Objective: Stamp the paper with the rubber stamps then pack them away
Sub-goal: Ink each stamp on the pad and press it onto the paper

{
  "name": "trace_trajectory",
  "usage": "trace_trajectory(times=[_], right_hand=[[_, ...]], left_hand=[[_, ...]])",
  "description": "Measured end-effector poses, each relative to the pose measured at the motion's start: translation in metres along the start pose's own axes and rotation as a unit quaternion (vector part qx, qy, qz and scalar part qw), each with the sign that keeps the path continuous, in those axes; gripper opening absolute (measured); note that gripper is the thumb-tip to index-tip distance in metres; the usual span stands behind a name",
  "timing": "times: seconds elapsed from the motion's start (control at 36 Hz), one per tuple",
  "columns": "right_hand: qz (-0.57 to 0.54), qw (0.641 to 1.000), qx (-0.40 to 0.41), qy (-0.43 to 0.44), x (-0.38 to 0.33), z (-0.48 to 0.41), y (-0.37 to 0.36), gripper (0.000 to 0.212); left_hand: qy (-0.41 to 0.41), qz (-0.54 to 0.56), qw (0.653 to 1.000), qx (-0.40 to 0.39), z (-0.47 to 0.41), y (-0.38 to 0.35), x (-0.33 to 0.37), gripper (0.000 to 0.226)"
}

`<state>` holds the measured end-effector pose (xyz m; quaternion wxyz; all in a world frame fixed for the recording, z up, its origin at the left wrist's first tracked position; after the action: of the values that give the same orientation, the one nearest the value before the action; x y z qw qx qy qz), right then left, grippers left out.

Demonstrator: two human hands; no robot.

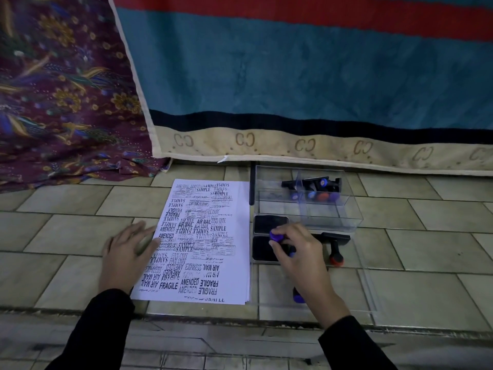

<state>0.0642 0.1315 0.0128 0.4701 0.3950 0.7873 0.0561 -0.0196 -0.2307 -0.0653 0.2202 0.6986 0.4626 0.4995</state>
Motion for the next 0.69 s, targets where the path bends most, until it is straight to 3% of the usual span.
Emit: trace_trajectory(times=[0.69], right_hand=[[0.078, 0.997, -0.011, 0.014, -0.003, 0.001, -0.006, 0.011]], left_hand=[[-0.005, -0.036, 0.999, -0.003, 0.004, 0.002, 0.009, 0.047]])
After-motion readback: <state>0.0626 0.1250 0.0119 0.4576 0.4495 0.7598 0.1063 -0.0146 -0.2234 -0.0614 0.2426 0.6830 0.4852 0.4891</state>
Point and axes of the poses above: each hand's wrist, its own z-axis away from the middle knuckle, its own y-axis out of the back of the hand, x = y × z, the point moved 9 cm from there along -z, towards the middle knuckle, and after that the axes turned 13 degrees about x, right-handed, at the moved point
